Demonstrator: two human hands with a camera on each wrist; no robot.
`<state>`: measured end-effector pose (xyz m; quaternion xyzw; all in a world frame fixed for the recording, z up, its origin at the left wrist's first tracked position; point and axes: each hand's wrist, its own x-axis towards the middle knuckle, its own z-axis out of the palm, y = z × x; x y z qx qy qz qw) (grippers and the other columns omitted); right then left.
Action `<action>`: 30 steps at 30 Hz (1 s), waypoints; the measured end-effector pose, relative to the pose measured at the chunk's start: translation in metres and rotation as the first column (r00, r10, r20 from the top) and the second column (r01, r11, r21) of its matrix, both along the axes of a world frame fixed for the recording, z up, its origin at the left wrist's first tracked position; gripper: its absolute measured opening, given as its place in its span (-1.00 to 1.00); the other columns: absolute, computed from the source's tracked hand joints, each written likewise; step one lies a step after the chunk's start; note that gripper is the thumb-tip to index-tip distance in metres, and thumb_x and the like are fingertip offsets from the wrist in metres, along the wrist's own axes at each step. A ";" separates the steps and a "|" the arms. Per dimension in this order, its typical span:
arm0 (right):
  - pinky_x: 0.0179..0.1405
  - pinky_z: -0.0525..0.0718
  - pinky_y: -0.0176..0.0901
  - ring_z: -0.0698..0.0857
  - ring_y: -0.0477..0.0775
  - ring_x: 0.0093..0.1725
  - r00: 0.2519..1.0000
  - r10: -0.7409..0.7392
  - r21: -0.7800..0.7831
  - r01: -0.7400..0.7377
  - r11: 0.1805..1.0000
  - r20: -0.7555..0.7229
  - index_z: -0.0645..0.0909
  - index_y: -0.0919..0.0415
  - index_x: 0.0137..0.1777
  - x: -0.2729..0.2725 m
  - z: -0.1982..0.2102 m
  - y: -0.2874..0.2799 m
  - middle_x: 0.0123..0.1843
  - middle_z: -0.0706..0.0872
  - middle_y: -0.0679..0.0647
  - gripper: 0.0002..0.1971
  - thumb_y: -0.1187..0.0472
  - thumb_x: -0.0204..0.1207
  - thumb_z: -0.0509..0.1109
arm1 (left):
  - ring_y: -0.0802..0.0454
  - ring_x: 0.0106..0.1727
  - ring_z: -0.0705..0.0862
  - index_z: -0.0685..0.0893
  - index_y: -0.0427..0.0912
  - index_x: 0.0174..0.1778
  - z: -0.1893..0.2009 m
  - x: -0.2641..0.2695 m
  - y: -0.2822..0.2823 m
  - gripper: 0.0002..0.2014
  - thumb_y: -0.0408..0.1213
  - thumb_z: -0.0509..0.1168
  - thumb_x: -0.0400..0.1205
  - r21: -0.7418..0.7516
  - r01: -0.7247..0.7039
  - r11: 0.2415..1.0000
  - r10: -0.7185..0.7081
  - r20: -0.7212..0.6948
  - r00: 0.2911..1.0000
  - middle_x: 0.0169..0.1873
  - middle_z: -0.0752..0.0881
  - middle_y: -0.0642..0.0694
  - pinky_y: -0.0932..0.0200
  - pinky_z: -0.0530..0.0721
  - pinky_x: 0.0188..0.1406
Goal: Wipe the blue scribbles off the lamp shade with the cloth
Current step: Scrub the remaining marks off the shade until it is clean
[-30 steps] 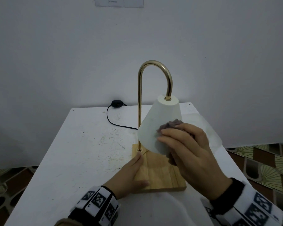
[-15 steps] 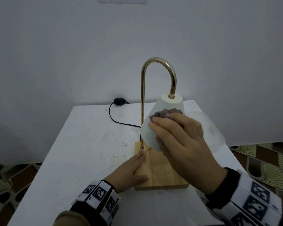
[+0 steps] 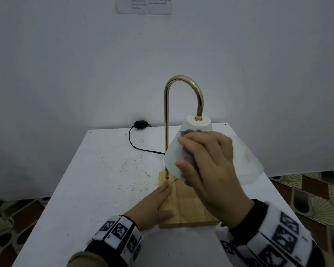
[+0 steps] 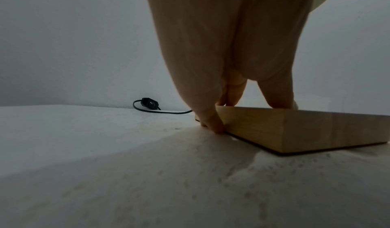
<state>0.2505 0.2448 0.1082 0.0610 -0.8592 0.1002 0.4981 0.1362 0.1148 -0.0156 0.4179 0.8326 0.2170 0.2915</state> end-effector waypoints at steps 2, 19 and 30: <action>0.28 0.42 -0.08 0.44 0.15 0.25 0.998 -0.055 0.073 0.056 0.996 -0.027 0.45 0.22 0.28 -0.004 -0.010 -0.006 0.24 0.50 0.10 -0.61 -0.06 0.71 0.04 | 0.16 0.63 0.06 -0.10 0.08 0.66 -0.004 -0.003 0.000 -0.14 0.07 0.30 0.58 0.009 -0.013 1.000 0.013 0.005 1.000 0.65 -0.10 0.22 0.04 0.17 0.63; 0.25 0.45 -0.17 0.51 0.03 0.21 0.997 -0.006 -0.104 -0.002 0.995 -0.080 0.44 0.15 0.25 -0.002 -0.019 -0.012 0.18 0.54 -0.03 -0.71 0.16 0.56 0.33 | 0.12 0.65 0.00 -0.13 -0.01 0.67 0.001 0.001 0.000 -0.18 0.04 0.24 0.63 -0.015 0.020 1.000 -0.021 -0.030 0.999 0.64 -0.20 0.19 0.07 0.06 0.65; 0.30 0.51 -0.02 0.46 0.09 0.35 0.993 -0.025 0.320 -0.015 0.947 0.119 0.54 0.15 0.31 0.018 -0.028 0.021 0.39 0.52 0.05 -0.69 0.10 0.60 0.36 | 0.13 0.66 -0.05 -0.15 -0.07 0.67 0.005 0.002 -0.001 -0.19 0.01 0.23 0.65 -0.016 0.032 0.999 -0.033 -0.044 0.998 0.64 -0.21 0.16 0.21 -0.04 0.62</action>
